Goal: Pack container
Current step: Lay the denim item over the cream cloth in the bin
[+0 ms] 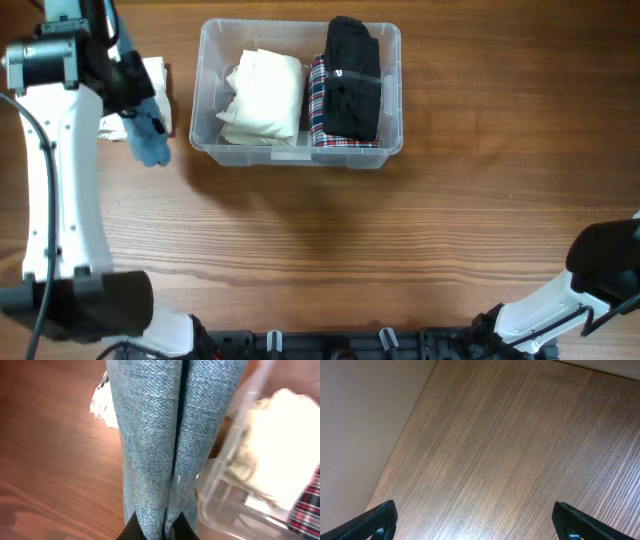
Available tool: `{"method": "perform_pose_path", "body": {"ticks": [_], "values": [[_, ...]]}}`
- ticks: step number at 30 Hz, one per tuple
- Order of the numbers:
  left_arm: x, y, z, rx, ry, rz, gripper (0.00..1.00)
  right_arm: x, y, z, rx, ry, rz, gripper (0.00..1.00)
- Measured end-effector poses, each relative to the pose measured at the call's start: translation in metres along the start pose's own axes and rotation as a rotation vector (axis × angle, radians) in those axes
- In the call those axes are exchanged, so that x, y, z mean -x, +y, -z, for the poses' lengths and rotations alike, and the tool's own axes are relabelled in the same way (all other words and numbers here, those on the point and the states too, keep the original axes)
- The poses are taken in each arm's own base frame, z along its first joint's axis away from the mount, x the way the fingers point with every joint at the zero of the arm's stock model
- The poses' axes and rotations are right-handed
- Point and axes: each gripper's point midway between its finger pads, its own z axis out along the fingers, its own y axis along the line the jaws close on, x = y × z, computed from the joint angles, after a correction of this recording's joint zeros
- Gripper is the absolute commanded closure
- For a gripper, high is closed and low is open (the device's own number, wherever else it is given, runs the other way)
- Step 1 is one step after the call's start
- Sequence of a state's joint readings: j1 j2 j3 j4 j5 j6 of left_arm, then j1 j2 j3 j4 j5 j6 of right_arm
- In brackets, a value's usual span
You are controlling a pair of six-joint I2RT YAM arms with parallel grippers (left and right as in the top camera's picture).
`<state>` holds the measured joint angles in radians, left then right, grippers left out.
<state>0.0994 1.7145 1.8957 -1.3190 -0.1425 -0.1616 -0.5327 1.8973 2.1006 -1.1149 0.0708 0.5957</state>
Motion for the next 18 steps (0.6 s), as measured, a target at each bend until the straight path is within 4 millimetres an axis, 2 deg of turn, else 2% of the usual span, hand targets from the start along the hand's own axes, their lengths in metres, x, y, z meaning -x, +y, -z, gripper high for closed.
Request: {"method": "perform_pose_path", "body": {"ticks": [1, 4, 6, 9, 11, 15, 18], "values": [[0.000, -0.006, 0.007, 0.000, -0.021, -0.024, 0.96, 0.000, 0.000, 0.000, 0.000, 0.000, 0.000, 0.00], [0.001, -0.046, 0.026, -0.034, -0.079, -0.141, 0.96, 0.000, 0.000, 0.000, 0.000, 0.000, 0.000, 0.00], [0.008, -0.067, 0.042, -0.075, -0.137, -0.176, 0.96, 0.000, 0.000, 0.000, 0.000, 0.000, 0.000, 0.00], [0.022, -0.097, 0.078, -0.161, -0.244, -0.209, 0.96, 0.000, 0.000, 0.000, 0.000, 0.001, 0.000, 0.00], [0.028, -0.112, 0.090, -0.208, -0.292, -0.220, 0.96, 0.000, 0.000, 0.000, 0.001, 0.000, 0.000, 0.00], [0.011, -0.128, 0.088, -0.245, -0.243, -0.303, 0.96, 0.000, 0.000, 0.000, 0.000, 0.000, 0.000, 0.00], [-0.004, -0.145, 0.067, -0.266, -0.155, -0.397, 0.96, 0.000, 0.000, 0.000, 0.000, 0.000, 0.000, 0.00]]}}
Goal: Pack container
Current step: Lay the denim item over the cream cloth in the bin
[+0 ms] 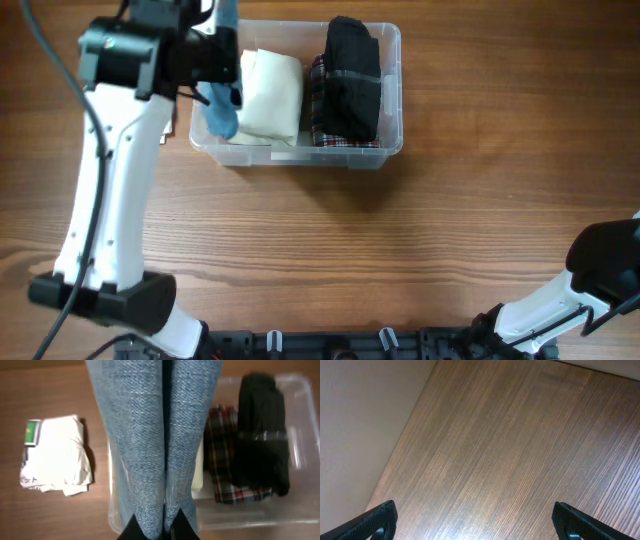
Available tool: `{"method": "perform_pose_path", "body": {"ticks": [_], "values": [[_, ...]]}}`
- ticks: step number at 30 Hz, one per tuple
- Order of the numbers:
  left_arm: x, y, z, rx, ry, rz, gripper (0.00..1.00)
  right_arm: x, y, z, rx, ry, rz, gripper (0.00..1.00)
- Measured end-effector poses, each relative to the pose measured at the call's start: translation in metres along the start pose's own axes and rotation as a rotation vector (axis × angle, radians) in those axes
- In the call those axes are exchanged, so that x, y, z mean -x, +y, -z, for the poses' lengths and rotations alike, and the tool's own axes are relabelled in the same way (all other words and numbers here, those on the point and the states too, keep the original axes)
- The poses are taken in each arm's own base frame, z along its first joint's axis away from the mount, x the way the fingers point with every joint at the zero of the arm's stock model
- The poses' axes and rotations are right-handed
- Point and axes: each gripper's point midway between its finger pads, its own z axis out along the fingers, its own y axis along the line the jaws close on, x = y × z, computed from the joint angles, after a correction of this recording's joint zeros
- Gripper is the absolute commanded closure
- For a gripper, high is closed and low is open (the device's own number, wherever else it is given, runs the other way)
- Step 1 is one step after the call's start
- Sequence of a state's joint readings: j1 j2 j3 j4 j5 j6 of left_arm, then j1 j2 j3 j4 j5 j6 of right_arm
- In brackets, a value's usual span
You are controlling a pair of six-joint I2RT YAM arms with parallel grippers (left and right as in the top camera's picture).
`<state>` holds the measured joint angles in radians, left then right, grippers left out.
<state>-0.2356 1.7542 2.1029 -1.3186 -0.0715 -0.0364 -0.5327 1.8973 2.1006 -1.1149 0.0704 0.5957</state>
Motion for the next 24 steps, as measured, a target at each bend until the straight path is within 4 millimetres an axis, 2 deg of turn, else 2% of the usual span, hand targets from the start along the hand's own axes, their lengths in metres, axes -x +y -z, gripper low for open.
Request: {"method": "perform_pose_path", "body": {"ticks": [4, 7, 12, 14, 17, 18, 19, 20, 24], "values": [[-0.038, -0.007, -0.026, -0.016, 0.200, -0.110, 0.96, 0.000, 0.000, 0.000, 0.000, 0.000, 0.000, 0.00], [-0.039, -0.003, -0.027, -0.001, 0.210, -0.131, 0.96, 0.000, 0.000, 0.000, 0.000, 0.000, 0.000, 0.00], [-0.039, 0.018, -0.030, 0.035, 0.220, -0.095, 0.96, 0.000, 0.000, 0.000, 0.000, 0.000, 0.000, 0.00], [-0.040, 0.022, -0.037, 0.039, 0.236, -0.085, 0.96, 0.000, 0.000, 0.000, 0.000, 0.000, 0.000, 0.00], [-0.045, 0.021, -0.061, 0.040, 0.288, -0.088, 0.96, 0.000, 0.000, 0.000, 0.000, 0.000, 0.000, 0.00], [-0.047, 0.021, -0.066, 0.041, 0.299, -0.089, 0.89, 0.000, 0.000, 0.000, 0.000, 0.000, 0.000, 0.00], [-0.047, 0.020, -0.070, 0.041, 0.307, -0.089, 0.73, 0.000, 0.000, 0.000, 0.000, 0.000, 0.000, 0.00], [-0.047, 0.020, -0.074, 0.041, 0.310, -0.088, 0.60, 0.000, 0.000, 0.000, 0.000, -0.001, 0.000, 0.00], [-0.031, 0.020, -0.079, 0.047, 0.246, -0.052, 0.45, 0.000, 0.000, 0.000, 0.000, 0.000, 0.000, 0.00]]}}
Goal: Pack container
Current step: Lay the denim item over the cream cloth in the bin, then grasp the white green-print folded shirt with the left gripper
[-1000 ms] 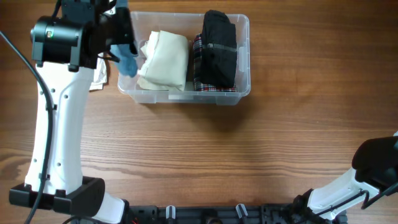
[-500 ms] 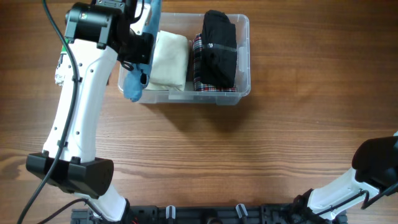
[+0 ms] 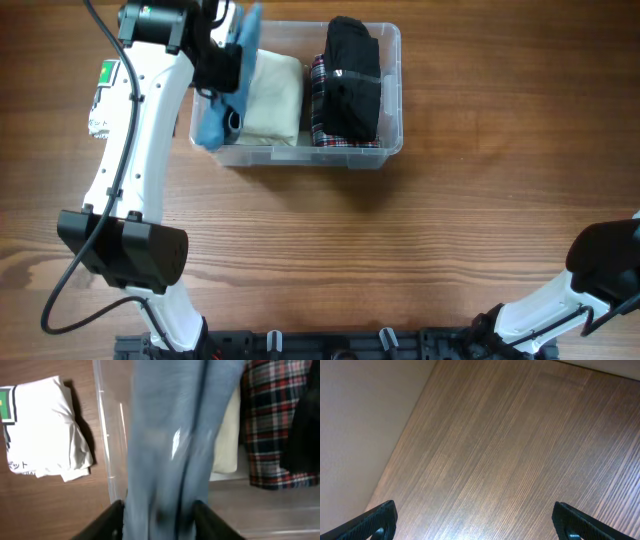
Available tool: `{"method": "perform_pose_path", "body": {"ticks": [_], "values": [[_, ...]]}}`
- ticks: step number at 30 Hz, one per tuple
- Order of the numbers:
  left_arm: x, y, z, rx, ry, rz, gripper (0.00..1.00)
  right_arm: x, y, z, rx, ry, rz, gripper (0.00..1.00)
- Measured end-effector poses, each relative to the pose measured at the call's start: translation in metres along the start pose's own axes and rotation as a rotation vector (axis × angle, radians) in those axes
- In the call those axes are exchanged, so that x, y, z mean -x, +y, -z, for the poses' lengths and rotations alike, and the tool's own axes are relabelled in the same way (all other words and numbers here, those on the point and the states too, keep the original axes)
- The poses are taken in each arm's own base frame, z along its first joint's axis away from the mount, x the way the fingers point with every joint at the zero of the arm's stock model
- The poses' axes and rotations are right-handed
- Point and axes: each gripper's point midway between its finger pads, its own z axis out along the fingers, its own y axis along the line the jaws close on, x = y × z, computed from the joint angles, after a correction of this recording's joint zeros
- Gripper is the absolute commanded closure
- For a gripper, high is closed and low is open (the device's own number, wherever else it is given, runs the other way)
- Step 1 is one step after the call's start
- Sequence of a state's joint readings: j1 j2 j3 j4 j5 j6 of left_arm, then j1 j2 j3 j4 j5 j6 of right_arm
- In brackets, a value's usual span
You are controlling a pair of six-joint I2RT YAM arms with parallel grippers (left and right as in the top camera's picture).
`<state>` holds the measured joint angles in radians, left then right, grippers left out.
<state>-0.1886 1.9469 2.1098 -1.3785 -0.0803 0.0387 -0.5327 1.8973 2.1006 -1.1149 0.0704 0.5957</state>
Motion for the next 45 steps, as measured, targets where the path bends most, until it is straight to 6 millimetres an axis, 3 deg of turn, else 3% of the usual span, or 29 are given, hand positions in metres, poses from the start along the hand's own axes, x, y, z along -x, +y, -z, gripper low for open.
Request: {"method": "perform_pose_path", "body": {"ticks": [3, 9, 10, 12, 15, 16, 18, 19, 21, 22, 24, 27, 32, 39, 45], "values": [[0.003, 0.001, 0.000, 0.003, -0.011, 0.013, 0.46, 0.000, 0.000, 0.000, 0.000, 0.000, 0.000, 0.00], [0.007, -0.007, 0.001, -0.011, -0.031, 0.024, 0.72, 0.000, 0.000, 0.000, 0.000, 0.000, 0.000, 0.00], [0.008, -0.012, 0.001, -0.036, -0.035, 0.027, 0.70, 0.000, 0.000, 0.000, 0.000, 0.000, 0.000, 0.00], [0.008, -0.017, 0.002, -0.065, -0.034, 0.031, 0.53, 0.000, 0.000, 0.000, 0.000, 0.000, 0.000, 0.00], [0.016, -0.016, 0.012, -0.087, -0.067, 0.065, 0.43, 0.000, 0.000, 0.000, 0.000, 0.000, 0.000, 0.00], [0.027, -0.006, 0.025, -0.091, -0.116, 0.117, 0.40, 0.000, 0.000, 0.000, 0.000, -0.001, 0.000, 0.00], [0.039, 0.037, 0.053, -0.065, -0.207, 0.239, 0.23, 0.000, 0.000, 0.000, 0.000, 0.000, 0.000, 0.00], [0.033, 0.085, 0.070, -0.016, -0.241, 0.352, 0.19, 0.000, 0.000, 0.000, 0.000, 0.000, 0.000, 0.00], [0.010, 0.124, 0.070, 0.017, -0.190, 0.455, 0.16, 0.000, 0.000, 0.000, 0.000, -0.001, 0.000, 0.00], [-0.004, 0.148, 0.064, 0.026, -0.148, 0.521, 0.16, 0.000, 0.000, 0.000, 0.000, -0.001, 0.000, 0.00], [-0.022, 0.173, 0.047, 0.013, -0.073, 0.603, 0.15, 0.000, 0.000, 0.000, 0.000, -0.001, 0.000, 0.00], [-0.035, 0.188, 0.002, -0.028, 0.048, 0.660, 0.15, 0.000, 0.000, 0.000, 0.000, 0.000, 0.000, 0.00], [-0.032, 0.159, -0.088, -0.082, 0.212, 0.495, 0.13, 0.000, 0.000, 0.000, 0.000, -0.001, 0.000, 0.00], [0.008, 0.147, -0.161, -0.009, 0.124, 0.304, 0.12, 0.000, 0.000, 0.000, 0.000, -0.001, 0.000, 0.00], [-0.013, 0.156, -0.234, 0.059, 0.215, 0.226, 0.09, 0.000, 0.000, 0.000, 0.000, 0.000, 0.000, 0.00]]}}
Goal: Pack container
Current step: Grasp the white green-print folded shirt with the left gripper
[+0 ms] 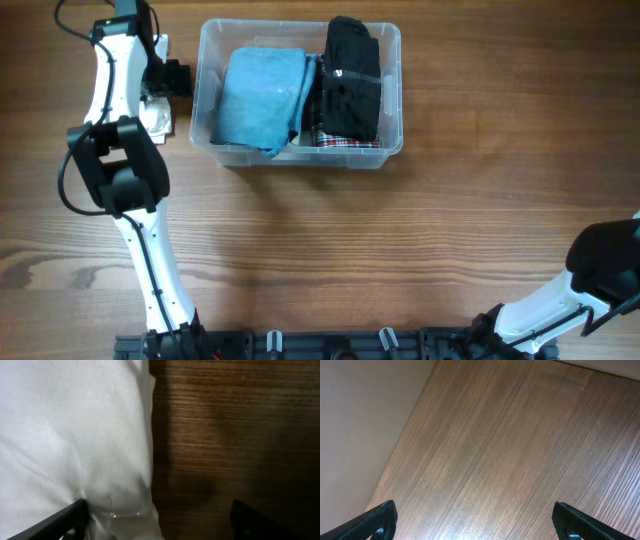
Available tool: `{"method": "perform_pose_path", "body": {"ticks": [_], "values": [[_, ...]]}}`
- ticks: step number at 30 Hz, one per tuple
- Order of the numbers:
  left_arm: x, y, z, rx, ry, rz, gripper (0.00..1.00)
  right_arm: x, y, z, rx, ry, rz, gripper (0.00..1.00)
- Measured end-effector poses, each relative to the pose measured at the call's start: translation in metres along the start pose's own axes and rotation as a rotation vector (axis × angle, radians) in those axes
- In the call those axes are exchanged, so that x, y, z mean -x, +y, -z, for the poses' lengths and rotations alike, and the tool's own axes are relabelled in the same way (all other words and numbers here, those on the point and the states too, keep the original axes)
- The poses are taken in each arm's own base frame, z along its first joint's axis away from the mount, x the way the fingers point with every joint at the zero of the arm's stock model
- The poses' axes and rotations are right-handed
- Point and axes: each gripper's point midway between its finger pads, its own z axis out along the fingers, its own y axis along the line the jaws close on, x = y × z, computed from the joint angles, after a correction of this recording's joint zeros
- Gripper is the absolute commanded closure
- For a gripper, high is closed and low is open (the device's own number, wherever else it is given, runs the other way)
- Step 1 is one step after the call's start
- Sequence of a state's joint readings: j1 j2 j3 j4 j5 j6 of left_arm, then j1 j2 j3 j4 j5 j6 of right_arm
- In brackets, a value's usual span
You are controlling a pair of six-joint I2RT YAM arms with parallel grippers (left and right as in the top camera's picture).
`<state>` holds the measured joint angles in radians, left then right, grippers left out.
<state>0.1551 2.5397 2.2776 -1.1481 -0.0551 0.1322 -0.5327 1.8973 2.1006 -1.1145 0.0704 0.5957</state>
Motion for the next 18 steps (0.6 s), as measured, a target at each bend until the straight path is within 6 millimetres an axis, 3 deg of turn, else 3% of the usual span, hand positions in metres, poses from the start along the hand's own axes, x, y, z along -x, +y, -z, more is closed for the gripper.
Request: {"method": "perform_pose_path", "body": {"ticks": [2, 5, 10, 17, 18], "values": [[0.004, 0.001, -0.002, 0.024, -0.013, -0.008, 0.09, 0.000, 0.000, 0.000, 0.000, 0.000, 0.000, 0.00], [0.009, 0.007, -0.004, 0.058, -0.031, -0.010, 0.21, 0.000, 0.000, 0.000, 0.000, 0.000, 0.000, 0.00], [0.007, 0.022, -0.007, 0.165, -0.019, -0.012, 0.21, 0.000, 0.000, 0.000, 0.000, 0.000, 0.000, 0.00], [0.003, 0.044, -0.006, 0.315, -0.004, 0.039, 0.71, 0.000, 0.000, 0.000, 0.000, 0.000, 0.000, 0.00], [0.003, 0.047, -0.005, 0.336, -0.005, 0.055, 0.88, 0.000, 0.000, 0.000, 0.000, 0.000, 0.000, 0.00]]}}
